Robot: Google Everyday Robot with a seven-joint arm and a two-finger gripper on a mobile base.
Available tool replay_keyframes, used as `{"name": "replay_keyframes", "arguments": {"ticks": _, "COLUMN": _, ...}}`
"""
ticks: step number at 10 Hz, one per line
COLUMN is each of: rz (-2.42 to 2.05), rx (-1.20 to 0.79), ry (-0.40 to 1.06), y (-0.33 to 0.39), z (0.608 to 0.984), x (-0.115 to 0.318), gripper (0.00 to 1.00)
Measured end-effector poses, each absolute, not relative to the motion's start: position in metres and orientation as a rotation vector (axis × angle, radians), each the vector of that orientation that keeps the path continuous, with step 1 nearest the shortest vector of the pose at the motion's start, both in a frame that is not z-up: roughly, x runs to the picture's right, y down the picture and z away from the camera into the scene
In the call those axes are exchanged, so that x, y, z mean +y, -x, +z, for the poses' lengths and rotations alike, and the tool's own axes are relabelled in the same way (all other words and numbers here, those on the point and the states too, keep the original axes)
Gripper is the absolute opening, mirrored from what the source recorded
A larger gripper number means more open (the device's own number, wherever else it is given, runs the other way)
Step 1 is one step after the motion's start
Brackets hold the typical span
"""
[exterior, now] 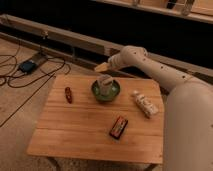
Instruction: Place the pepper in the ceramic bowl
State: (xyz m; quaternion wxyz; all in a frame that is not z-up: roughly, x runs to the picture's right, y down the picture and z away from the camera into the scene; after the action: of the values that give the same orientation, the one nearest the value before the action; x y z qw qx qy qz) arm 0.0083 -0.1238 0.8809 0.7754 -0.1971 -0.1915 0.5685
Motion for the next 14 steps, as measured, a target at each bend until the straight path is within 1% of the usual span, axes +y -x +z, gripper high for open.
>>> {"name": "replay_keyframes", "arguments": {"ticks": 11, "rz": 1.228, "rx": -0.413, "ry": 0.429, "y": -0.008, "z": 0.881, "x": -0.123, "gripper": 0.80}}
{"name": "replay_keyframes", "arguments": {"ticks": 14, "rz": 1.123, "rx": -0.372, "ry": 0.444, "y": 0.017, "z": 0.870, "x": -0.115, "gripper": 0.80}}
